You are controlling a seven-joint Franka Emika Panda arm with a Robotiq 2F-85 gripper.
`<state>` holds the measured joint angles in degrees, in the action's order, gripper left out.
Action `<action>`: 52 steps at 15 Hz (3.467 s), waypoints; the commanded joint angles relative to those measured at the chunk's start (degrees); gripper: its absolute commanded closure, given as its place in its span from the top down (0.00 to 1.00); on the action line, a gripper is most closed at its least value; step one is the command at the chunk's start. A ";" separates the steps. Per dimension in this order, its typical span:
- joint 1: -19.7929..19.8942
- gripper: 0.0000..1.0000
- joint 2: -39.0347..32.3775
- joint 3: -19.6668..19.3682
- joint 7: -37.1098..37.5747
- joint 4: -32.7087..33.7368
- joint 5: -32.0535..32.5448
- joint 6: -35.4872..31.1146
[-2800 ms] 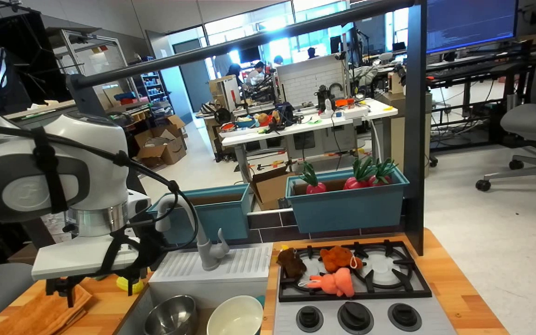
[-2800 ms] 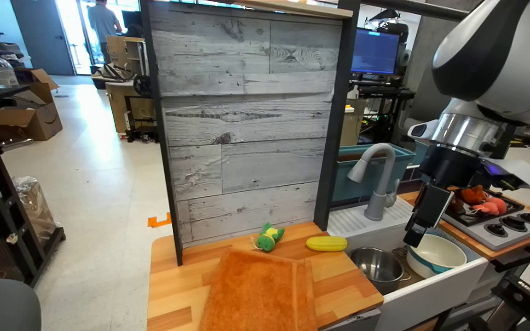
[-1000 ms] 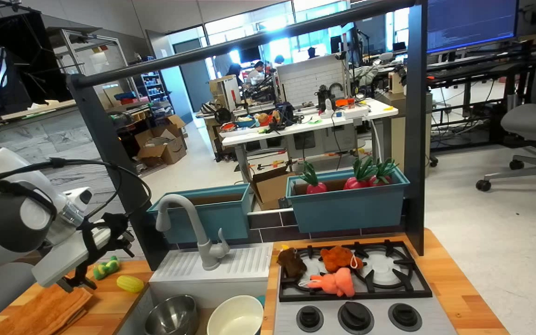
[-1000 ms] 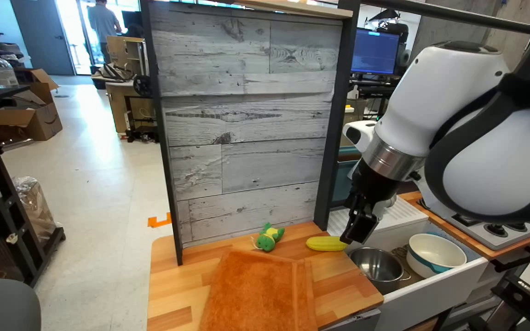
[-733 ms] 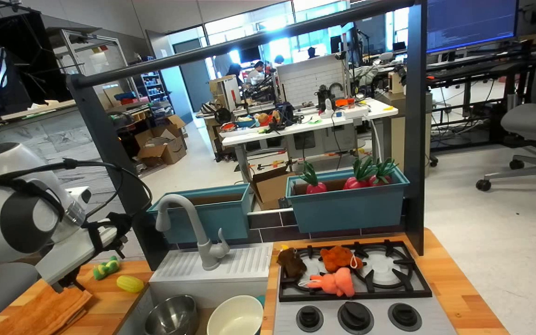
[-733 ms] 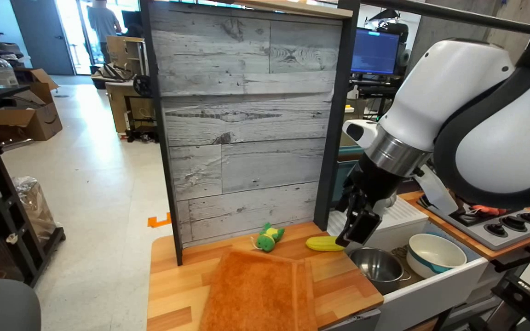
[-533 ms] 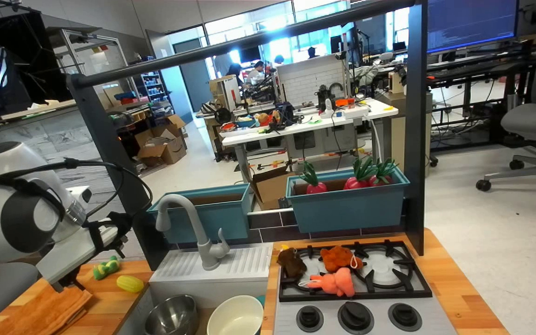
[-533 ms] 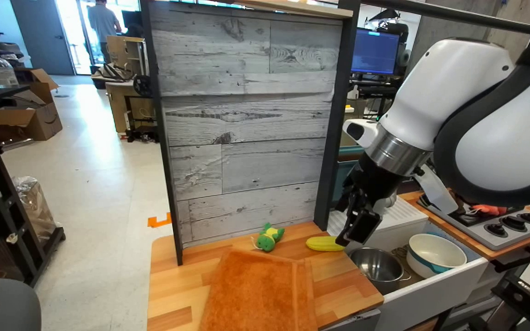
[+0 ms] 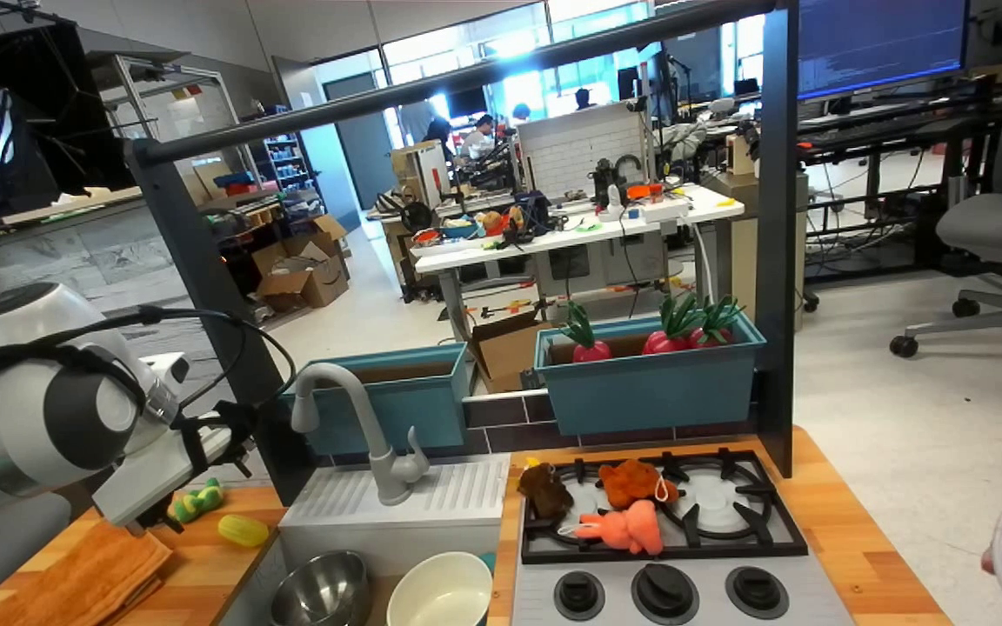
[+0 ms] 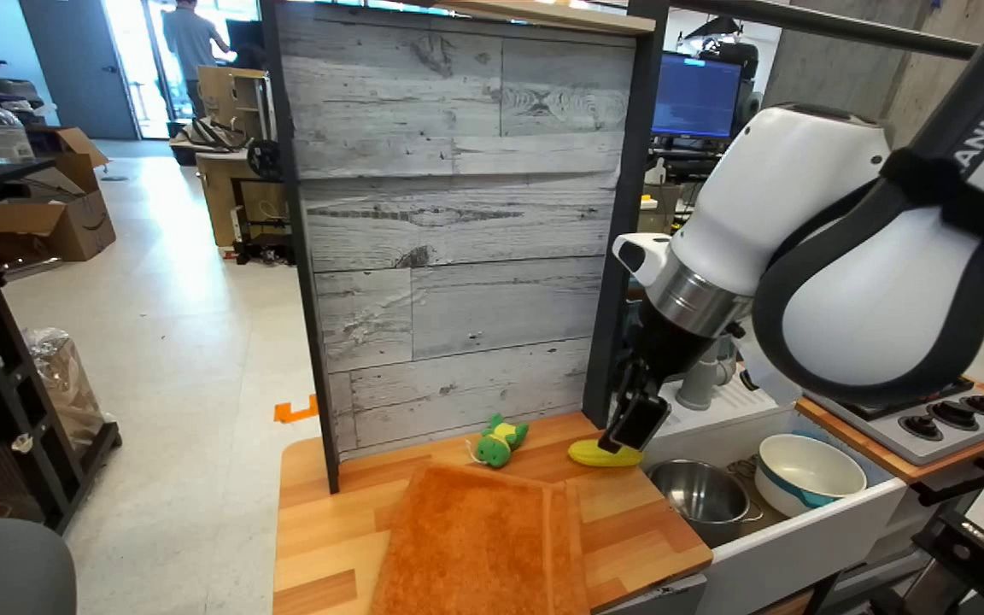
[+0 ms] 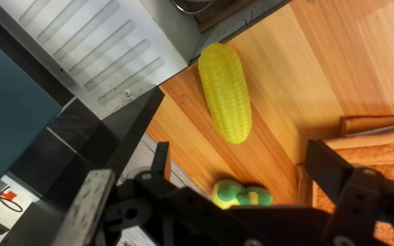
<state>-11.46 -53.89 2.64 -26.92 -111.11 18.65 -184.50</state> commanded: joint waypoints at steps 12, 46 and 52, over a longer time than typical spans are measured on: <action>-4.82 0.75 -12.21 -2.78 6.62 14.05 0.69 6.41; -14.19 0.08 -21.86 -29.16 22.17 0.44 -31.57 -14.14; -12.12 0.79 -18.35 -27.79 21.74 -3.05 -28.95 -16.65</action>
<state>-24.99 -74.97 -25.89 -4.64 -111.83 -11.42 -198.46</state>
